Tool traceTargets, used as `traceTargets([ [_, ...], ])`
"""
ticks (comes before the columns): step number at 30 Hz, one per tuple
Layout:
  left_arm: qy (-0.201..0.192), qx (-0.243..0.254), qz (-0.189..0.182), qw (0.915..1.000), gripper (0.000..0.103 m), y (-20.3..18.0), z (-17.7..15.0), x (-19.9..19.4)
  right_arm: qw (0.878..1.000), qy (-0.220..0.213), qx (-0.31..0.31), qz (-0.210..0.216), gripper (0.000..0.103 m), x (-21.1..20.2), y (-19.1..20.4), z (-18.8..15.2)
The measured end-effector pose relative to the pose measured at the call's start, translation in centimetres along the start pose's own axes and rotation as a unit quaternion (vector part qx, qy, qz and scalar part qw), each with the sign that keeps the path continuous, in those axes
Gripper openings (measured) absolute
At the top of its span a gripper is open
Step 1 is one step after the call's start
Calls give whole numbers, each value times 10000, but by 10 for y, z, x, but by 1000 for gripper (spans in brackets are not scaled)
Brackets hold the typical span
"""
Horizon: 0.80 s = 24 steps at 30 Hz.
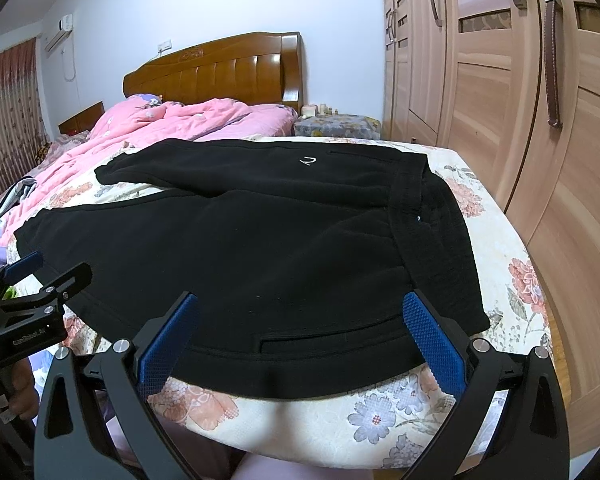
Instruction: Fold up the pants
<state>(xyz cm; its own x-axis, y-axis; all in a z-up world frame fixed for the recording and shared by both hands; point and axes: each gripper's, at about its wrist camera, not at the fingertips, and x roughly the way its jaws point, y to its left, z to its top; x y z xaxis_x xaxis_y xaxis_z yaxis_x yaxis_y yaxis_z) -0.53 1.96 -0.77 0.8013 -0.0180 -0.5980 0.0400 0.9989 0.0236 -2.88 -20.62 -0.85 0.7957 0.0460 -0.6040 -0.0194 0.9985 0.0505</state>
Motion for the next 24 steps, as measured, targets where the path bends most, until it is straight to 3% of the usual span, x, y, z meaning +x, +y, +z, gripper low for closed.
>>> traceTargets([
  [24, -118, -149, 10, 9998, 102, 13, -5, -13, 10000, 41, 86, 13, 99, 2, -8, 0],
])
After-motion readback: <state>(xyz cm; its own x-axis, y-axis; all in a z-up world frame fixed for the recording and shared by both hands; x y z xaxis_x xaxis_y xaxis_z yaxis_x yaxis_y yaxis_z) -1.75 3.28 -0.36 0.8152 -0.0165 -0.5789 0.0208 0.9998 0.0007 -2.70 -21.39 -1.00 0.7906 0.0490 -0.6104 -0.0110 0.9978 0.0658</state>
